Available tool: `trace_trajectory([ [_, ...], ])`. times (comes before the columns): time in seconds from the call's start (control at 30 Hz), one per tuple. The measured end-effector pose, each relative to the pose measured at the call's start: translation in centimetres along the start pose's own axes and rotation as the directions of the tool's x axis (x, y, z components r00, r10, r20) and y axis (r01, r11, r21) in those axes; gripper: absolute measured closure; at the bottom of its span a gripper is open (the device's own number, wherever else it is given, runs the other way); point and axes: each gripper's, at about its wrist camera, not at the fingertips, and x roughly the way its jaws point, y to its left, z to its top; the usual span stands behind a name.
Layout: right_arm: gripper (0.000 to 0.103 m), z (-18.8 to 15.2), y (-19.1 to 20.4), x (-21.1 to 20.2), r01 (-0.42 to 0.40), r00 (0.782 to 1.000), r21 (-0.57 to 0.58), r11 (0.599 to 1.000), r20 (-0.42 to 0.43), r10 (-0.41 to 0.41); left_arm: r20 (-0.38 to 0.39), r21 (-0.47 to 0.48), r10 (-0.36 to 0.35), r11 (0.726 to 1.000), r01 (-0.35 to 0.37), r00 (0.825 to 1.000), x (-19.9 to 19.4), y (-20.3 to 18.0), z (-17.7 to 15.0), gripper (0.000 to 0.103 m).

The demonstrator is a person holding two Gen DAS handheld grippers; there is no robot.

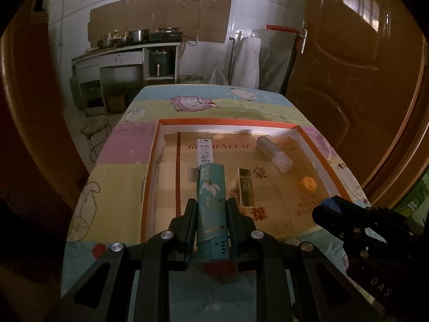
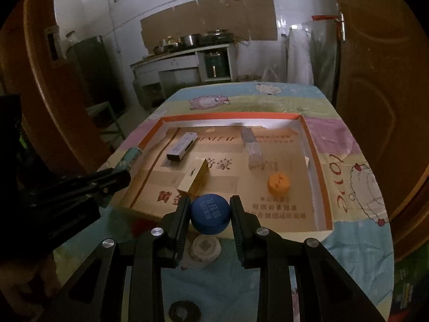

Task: Organize rigid objects
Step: 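Carry the teal tube and blue cap over the cardboard tray with both tools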

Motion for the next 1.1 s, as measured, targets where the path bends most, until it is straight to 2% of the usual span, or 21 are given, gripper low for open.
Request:
trace_trajectory([
  [0.47,0.072,2.2,-1.0,3.8,0.004,1.000,-0.003,1.000,-0.027,-0.004,-0.027,-0.033,0.049,0.998,-0.050,0.998,3.5,1.9,1.8,0.081],
  [0.9,0.072,3.5,-1.2,6.3,0.006,0.999,-0.013,1.000,-0.047,-0.006,-0.036,-0.040,0.069,0.997,-0.070,0.997,5.6,2.7,2.6,0.081],
  [1.1,0.072,3.5,-1.3,7.6,0.012,0.998,-0.021,1.000,-0.065,-0.013,-0.063,-0.038,0.069,0.997,-0.071,0.996,6.8,2.9,2.4,0.081],
])
